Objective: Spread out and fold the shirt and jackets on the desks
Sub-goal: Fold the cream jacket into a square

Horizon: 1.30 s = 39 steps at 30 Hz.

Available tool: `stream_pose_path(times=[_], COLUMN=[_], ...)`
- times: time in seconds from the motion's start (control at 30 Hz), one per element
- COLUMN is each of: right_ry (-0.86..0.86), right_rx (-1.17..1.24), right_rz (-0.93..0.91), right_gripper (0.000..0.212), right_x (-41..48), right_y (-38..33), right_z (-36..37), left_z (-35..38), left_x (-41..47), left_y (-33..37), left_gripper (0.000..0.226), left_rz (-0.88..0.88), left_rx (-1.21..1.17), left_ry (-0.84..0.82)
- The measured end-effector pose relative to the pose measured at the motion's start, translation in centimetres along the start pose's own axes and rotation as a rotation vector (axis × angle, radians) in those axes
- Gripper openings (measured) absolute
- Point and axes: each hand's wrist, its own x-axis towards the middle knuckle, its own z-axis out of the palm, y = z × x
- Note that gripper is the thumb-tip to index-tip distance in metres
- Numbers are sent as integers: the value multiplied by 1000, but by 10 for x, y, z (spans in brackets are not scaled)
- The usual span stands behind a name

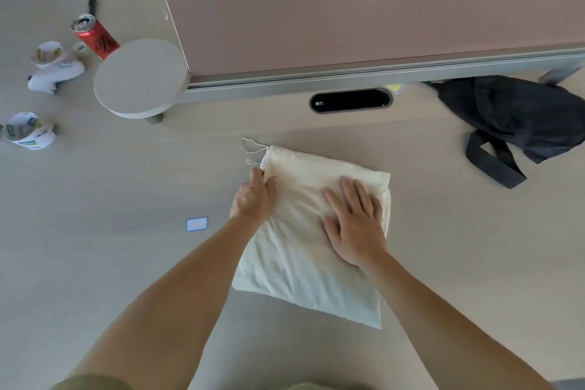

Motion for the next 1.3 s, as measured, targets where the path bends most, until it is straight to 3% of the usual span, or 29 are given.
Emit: stream_pose_path(times=[0.1, 0.17, 0.23, 0.3, 0.37, 0.43, 0.53, 0.6, 0.7, 0.9, 1.07, 1.17, 1.3], right_ry=[-128, -215, -273, -225, -32, 88, 28, -23, 21, 3, 51, -32, -16], right_rx=[-68, -83, -82, -100, -105, -44, -1, -14, -9, -117, -201, -277, -228], right_rz=[190, 265, 317, 338, 234, 12, -367, -442, -357, -77, -121, -129, -112], right_gripper=[72, 73, 65, 54, 46, 50, 55, 56, 56, 71, 77, 73, 73], right_x=[1, 3, 10, 21, 32, 45, 58, 60, 50, 53, 113, 127, 136], right_y=[-19, -40, -46, -36, -23, -15, -6, 1, 5, 6, -3, -6, -4], right_z=[4, -3, -21, -32, -33, -24, -4, 9, 21, 17, -11, -4, 9], left_z=[-6, -12, -23, -33, -36, -26, 11, 38, 51, 25, 6, 9, 15], left_x=[31, 43, 49, 44, 26, -6, -67, -96, -90, -13, 24, 30, 37], left_y=[19, 38, 56, 62, 57, 43, 16, -6, -25, -17, -10, -21, -22], left_gripper=[46, 34, 19, 19, 25, 35, 67, 79, 85, 81, 78, 77, 77], left_rz=[177, 251, 253, 240, 204, 64, 20, 111, 242, 524, 378, 377, 340], left_rx=[87, 71, -76, -117, 46, 241, 334, 321, 405, 508, 452, 422, 421], left_ry=[48, 102, 180, 225, 222, 145, -65, -96, -26, -36, 132, 157, 162])
